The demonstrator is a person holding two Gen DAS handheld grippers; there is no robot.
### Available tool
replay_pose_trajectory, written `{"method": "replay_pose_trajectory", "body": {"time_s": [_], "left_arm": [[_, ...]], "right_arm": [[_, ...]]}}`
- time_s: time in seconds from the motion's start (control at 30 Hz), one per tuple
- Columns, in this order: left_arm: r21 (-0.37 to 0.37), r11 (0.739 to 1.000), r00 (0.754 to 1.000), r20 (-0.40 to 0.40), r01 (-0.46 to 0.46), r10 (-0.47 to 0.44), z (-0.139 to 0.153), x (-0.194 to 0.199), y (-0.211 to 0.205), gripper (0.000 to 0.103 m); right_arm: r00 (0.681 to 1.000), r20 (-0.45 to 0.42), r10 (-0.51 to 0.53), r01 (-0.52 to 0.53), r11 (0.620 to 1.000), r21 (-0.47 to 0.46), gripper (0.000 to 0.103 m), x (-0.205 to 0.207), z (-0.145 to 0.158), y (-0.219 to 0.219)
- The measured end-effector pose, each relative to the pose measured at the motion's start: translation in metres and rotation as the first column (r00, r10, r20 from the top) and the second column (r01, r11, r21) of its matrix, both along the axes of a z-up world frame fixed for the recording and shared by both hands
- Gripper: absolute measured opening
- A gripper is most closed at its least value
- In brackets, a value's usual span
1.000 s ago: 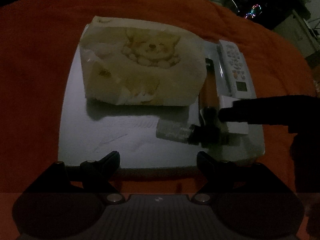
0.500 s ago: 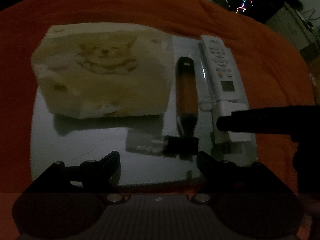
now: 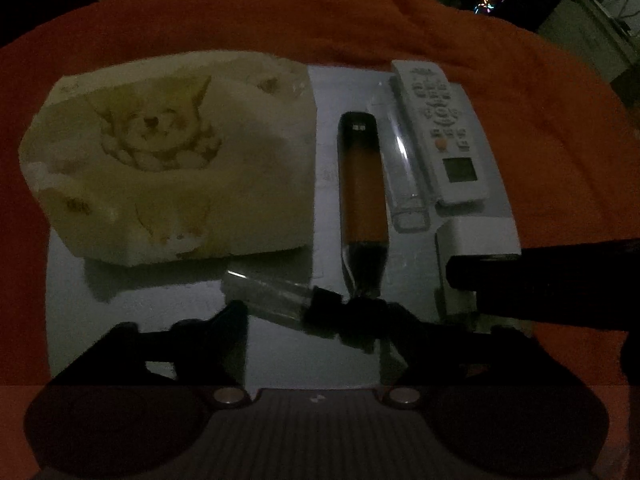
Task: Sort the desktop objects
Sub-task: 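Grasp the clear glass vial with black cap with the left tool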
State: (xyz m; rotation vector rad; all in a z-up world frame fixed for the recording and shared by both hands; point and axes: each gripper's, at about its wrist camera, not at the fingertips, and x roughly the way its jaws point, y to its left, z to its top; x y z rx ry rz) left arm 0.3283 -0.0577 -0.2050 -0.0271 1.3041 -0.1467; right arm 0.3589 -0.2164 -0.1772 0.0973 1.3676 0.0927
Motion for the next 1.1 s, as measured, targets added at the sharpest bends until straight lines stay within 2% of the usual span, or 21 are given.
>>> {"method": "replay_pose_trajectory", "body": {"time_s": [0.03, 0.07, 0.1, 0.27, 0.47, 0.53, 0.6, 0.83, 0.87, 0.9, 1.03, 1.1], "left_arm": [[0.001, 1.000, 1.000, 0.006, 0.005, -0.005, 0.001, -0.001, 0.001, 0.052], [0.004, 1.000, 1.000, 0.013, 0.010, -0.010, 0.002, -0.002, 0.002, 0.042], [0.001, 1.000, 1.000, 0.016, 0.010, -0.010, 0.003, -0.002, 0.004, 0.037], [-0.034, 0.999, 1.000, -0.004, -0.009, 0.009, 0.008, -0.004, 0.020, 0.036], [-0.016, 0.999, 0.999, -0.029, -0.028, 0.028, 0.008, -0.009, 0.044, 0.036], [-0.014, 1.000, 0.999, -0.042, -0.026, 0.026, 0.009, -0.011, 0.051, 0.038], [-0.011, 0.999, 0.998, -0.043, -0.041, 0.040, 0.012, -0.013, 0.058, 0.048], [-0.010, 1.000, 0.999, -0.021, -0.028, 0.028, 0.020, -0.005, 0.073, 0.052], [-0.012, 1.000, 0.999, -0.019, -0.028, 0.028, 0.021, -0.002, 0.075, 0.056], [-0.017, 1.000, 1.000, -0.022, -0.022, 0.022, 0.021, 0.000, 0.076, 0.061], [-0.025, 0.999, 0.999, -0.021, 0.037, -0.037, 0.021, 0.004, 0.075, 0.063], [-0.020, 0.996, 0.996, -0.017, 0.083, -0.084, 0.020, 0.003, 0.072, 0.070]], "right_arm": [[1.000, 0.001, 0.000, 0.000, 1.000, -0.001, 0.060, -0.001, 0.000, 0.000], [1.000, 0.002, 0.000, 0.000, 1.000, -0.001, 0.060, -0.001, 0.000, 0.000], [1.000, 0.004, 0.000, 0.000, 1.000, -0.002, 0.060, -0.002, -0.001, 0.000], [1.000, 0.002, -0.001, 0.001, 1.000, 0.001, 0.060, -0.003, -0.001, 0.000], [1.000, -0.012, 0.002, -0.002, 1.000, -0.003, 0.060, -0.001, -0.001, 0.001], [1.000, -0.018, 0.004, -0.004, 1.000, -0.005, 0.060, -0.001, -0.001, 0.002], [1.000, -0.024, 0.005, -0.005, 1.000, -0.005, 0.060, -0.001, 0.000, 0.004], [0.999, -0.034, 0.002, -0.003, 1.000, -0.015, 0.060, 0.001, 0.005, 0.008], [1.000, -0.028, 0.005, -0.005, 1.000, -0.016, 0.060, 0.001, 0.007, 0.009], [1.000, -0.023, 0.010, -0.011, 1.000, -0.018, 0.060, 0.002, 0.008, 0.010], [1.000, -0.012, 0.026, -0.026, 0.999, -0.027, 0.060, 0.004, 0.011, 0.013], [0.999, -0.022, 0.026, -0.026, 0.999, -0.030, 0.060, 0.003, 0.009, 0.014]]}}
